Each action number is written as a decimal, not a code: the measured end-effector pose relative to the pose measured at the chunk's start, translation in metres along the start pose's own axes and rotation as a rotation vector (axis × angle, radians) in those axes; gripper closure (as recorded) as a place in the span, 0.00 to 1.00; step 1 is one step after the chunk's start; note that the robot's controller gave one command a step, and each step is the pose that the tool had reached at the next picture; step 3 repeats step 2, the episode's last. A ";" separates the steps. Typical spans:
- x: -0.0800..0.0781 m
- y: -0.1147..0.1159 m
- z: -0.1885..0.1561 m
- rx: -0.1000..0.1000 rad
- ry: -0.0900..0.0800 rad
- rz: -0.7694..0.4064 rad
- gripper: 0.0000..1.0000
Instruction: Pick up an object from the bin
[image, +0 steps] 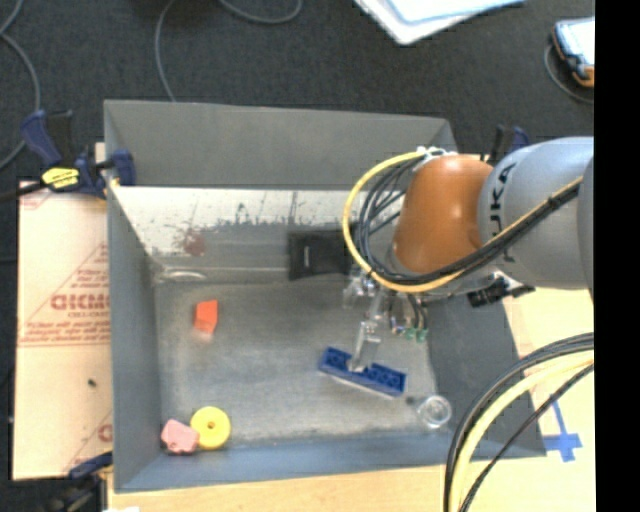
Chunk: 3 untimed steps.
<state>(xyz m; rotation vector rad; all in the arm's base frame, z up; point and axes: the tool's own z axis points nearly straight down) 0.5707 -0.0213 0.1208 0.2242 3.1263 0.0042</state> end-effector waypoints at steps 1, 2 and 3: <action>0.004 -0.021 0.033 0.003 -0.002 -0.320 0.00; 0.011 -0.026 0.043 0.002 0.001 -0.185 0.00; 0.011 -0.026 0.043 0.002 0.001 -0.185 0.00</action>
Offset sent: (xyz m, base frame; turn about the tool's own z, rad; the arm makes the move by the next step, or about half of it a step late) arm -0.0220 -0.0221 -0.0508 0.0728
